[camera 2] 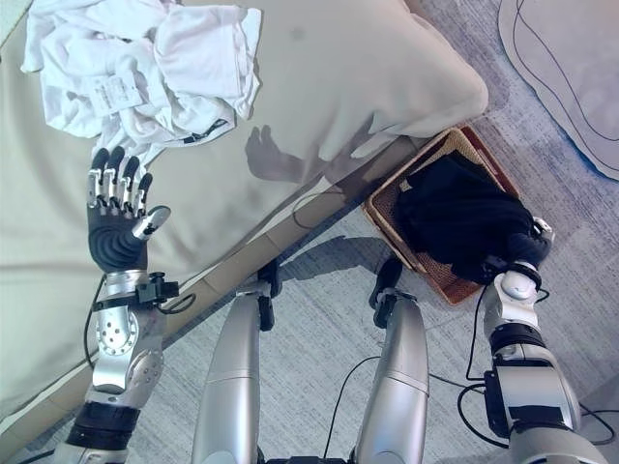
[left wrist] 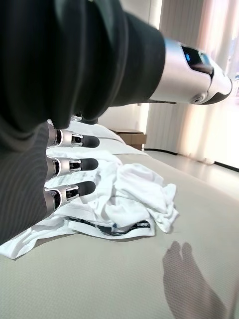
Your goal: Pick up clothes into the bucket
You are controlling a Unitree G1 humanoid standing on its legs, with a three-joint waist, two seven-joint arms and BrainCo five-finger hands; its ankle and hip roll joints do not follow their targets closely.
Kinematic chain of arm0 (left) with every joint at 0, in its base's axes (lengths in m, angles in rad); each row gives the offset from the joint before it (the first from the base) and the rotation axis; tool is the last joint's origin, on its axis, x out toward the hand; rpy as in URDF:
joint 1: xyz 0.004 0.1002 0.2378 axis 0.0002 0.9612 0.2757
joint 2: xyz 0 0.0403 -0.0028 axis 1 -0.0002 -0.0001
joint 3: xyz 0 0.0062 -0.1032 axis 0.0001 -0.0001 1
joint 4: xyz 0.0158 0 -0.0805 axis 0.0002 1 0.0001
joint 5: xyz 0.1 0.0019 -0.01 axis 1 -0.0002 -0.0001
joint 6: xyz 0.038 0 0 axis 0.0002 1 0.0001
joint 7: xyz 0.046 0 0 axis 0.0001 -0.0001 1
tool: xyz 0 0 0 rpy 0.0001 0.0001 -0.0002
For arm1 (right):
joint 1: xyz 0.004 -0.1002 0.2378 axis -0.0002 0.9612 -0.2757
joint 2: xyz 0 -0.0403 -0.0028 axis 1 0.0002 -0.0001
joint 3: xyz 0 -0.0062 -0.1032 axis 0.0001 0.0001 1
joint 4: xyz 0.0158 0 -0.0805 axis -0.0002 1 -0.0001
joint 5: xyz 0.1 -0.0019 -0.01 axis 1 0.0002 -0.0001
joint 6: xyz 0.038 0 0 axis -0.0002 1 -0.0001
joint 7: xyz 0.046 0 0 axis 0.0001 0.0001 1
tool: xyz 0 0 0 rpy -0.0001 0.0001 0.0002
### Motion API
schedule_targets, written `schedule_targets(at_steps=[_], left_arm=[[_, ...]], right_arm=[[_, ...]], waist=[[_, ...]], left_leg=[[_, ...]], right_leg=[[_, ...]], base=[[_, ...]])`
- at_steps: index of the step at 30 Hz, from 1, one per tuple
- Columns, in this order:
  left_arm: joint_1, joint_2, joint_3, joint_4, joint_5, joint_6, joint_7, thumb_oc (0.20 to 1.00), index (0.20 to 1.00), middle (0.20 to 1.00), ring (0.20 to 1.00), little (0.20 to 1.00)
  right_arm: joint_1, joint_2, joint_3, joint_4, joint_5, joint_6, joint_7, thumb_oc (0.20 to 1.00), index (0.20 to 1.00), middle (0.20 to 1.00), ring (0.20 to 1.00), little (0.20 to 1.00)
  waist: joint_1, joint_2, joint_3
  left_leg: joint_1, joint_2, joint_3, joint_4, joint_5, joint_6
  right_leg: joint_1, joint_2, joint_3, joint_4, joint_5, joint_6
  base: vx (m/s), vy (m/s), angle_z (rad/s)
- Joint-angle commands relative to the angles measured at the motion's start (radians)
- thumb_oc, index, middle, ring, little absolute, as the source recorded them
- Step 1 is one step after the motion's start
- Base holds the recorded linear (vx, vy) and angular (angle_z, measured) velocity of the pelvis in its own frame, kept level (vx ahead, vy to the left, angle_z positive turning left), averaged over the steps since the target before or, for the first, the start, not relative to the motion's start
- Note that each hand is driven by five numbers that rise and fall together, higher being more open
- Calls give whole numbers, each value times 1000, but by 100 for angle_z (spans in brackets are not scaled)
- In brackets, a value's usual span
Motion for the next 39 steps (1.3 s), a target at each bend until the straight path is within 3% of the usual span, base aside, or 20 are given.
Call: schedule_targets(at_steps=[1, 10, 15, 16, 17, 18, 25, 28, 33, 39], left_arm=[[42, -21, 19, -73, -5, -74, 12, 1000, 1000, 1000, 1000, 1000], [36, -24, 21, -75, -18, -78, 15, 1000, 1000, 1000, 1000, 1000], [27, -29, 21, -76, -20, -73, 18, 1000, 1000, 1000, 1000, 1000], [25, -29, 20, -76, -20, -72, 20, 1000, 1000, 1000, 1000, 1000], [23, -29, 20, -77, -19, -71, 22, 1000, 1000, 1000, 1000, 1000], [21, -28, 21, -77, -19, -72, 25, 1000, 1000, 1000, 1000, 1000], [1, -22, 31, -61, 8, -71, 47, 1000, 1000, 1000, 1000, 1000], [-19, -20, 28, -36, 21, -71, 54, 1000, 1000, 1000, 1000, 1000], [-31, -24, 32, 35, 55, -68, 65, 1000, 1000, 1000, 1000, 1000], [-11, -28, 63, 125, 96, -52, 80, 1000, 1000, 1000, 1000, 1000]], right_arm=[[25, -42, 42, -13, -67, -18, -40, 200, 200, 200, 200, 200], [-58, 0, 182, 36, -256, 44, -44, 200, 200, 200, 200, 200], [-74, 25, 179, 98, -287, 74, -63, 200, 200, 200, 200, 200], [-79, 27, 174, 115, -289, 81, -71, 347, 347, 347, 347, 347], [-85, 28, 168, 134, -291, 89, -83, 699, 699, 699, 699, 699], [-85, 30, 161, 141, -287, 90, -88, 1000, 1000, 1000, 1000, 1000], [-55, 42, 108, 175, -245, 96, -114, 1000, 1000, 1000, 1000, 1000], [-32, 58, 77, 156, -199, 80, -110, 1000, 1000, 1000, 1000, 1000], [66, 115, -5, 19, -47, 3, -86, 1000, 1000, 1000, 1000, 1000], [241, 220, -50, -285, 120, -98, 23, 1000, 1000, 1000, 1000, 1000]], waist=[[-8, 30, -111], [6, 33, -125], [8, 32, -129], [9, 32, -130], [10, 32, -129], [10, 32, -130], [4, 22, -130], [-4, 11, -126], [-17, -10, -132], [-37, -43, -143]], left_leg=[[-43, -28, 16, 92, -114, 44], [-48, -33, 15, 68, -101, 48], [-45, -35, 13, 57, -97, 50], [-41, -35, 14, 50, -96, 50], [-37, -34, 16, 42, -94, 50], [-34, -34, 17, 39, -93, 50], [34, -30, 24, -42, -71, 47], [85, -28, 32, -124, -13, 49], [225, -23, 37, -251, 25, 35], [405, -27, 39, -379, 61, 17]], right_leg=[[-25, 37, 43, -74, 87, 67], [-34, 33, 38, -84, 92, 64], [-30, 31, 34, -92, 95, 65], [-27, 29, 32, -97, 97, 67], [-22, 27, 30, -103, 99, 69], [-19, 26, 29, -108, 101, 69], [47, 21, 10, -188, 127, 82], [102, 20, -13, -276, 186, 79], [237, 29, -39, -393, 226, 93], [426, 42, -75, -522, 271, 111]], base=[[0, 0, 0], [-2, -2, 1], [0, 0, 0], [0, 0, 0], [0, 0, 0], [0, 0, 0], [0, 0, 0], [-77, 14, 0], [15, -4, -1], [61, -5, -5]])
